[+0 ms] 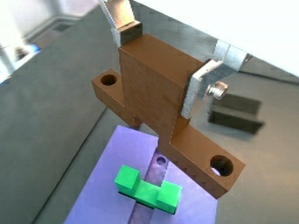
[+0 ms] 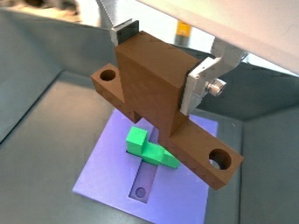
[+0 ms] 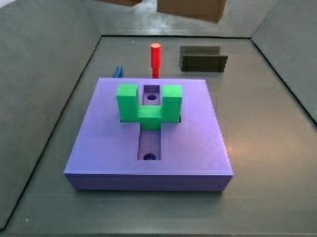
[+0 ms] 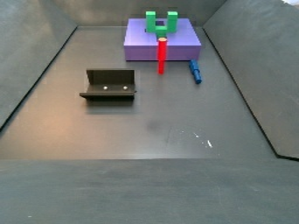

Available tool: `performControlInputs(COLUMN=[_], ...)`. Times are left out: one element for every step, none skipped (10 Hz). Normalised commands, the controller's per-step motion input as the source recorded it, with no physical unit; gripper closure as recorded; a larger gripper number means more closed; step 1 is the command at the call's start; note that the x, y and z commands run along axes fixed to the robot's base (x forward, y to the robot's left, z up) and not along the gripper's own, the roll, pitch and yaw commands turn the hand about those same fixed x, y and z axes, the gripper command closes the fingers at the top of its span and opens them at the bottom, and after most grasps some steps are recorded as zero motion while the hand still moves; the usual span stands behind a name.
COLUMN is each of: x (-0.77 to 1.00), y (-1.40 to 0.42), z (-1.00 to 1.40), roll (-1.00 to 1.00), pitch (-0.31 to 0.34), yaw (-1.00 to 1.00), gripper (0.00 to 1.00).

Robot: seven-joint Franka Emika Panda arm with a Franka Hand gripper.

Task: Pick up the brown object. Move up. Move to above the board. Insert the brown object.
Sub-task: Insert the brown object.

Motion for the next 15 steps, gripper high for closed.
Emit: performControlInputs(x=[0.0, 0.0, 0.0, 0.0, 0.0, 0.0, 0.0, 0.0, -0.03, -0.05, 0.0, 0.0, -0.01, 0.0, 0.04], y=[-0.08, -0.07, -0.05, -0.1, -0.1, -0.11, -0.12, -0.13, -0.08, -0.06, 0.0, -0.01, 0.0, 0.0, 0.0], z=[-0.19, -0.19, -0.23, -0.33, -0.35, -0.38, -0.42, -0.36, -0.32, -0.33, -0.11, 0.0, -0.13, -0.17, -0.26], roll=[0.01, 0.04, 0.06, 0.18, 0.18, 0.11, 0.0, -0.07, -0.17, -0.18, -0.36, -0.41, -0.46, -0.46, -0.42], pitch=[0.0, 0.0, 0.0, 0.019, 0.004, 0.0, 0.0, -0.091, -0.139, -0.163, -0.116, -0.156, -0.116, -0.083, -0.03], yaw=[-1.0, -1.0, -1.0, -0.92, -0.95, -0.99, -1.0, -0.94, -0.9, -0.91, -0.73, -0.69, -0.65, -0.42, -0.14], gripper=[1.0, 1.0, 1.0, 1.0, 1.0, 1.0, 1.0, 1.0, 1.0, 1.0, 1.0, 1.0, 1.0, 1.0, 1.0])
